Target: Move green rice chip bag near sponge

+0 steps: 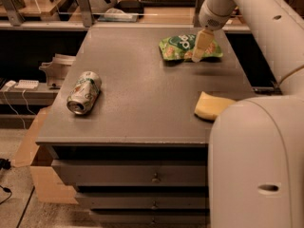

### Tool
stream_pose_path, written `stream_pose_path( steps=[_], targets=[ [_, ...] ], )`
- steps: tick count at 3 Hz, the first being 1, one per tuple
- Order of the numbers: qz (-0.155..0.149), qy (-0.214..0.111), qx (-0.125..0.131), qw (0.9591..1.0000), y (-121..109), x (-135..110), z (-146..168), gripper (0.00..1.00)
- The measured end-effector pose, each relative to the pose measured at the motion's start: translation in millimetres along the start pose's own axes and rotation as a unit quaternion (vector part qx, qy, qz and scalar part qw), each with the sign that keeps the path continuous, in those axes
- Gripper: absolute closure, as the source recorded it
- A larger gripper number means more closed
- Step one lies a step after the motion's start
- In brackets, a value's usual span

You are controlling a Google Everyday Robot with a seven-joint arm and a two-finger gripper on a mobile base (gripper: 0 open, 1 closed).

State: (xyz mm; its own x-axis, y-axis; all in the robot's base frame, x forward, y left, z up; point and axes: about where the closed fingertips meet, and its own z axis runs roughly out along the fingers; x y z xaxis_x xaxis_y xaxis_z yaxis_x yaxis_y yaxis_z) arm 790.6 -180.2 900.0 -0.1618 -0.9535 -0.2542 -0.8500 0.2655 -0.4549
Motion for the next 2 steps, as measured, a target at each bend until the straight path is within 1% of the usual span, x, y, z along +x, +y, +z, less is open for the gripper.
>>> stream_pose_path(
  steps=[2],
  targets=[
    [-0.006,0.006,-0.008,0.9999,-5.3,-17.6,42.9,0.0]
  ],
)
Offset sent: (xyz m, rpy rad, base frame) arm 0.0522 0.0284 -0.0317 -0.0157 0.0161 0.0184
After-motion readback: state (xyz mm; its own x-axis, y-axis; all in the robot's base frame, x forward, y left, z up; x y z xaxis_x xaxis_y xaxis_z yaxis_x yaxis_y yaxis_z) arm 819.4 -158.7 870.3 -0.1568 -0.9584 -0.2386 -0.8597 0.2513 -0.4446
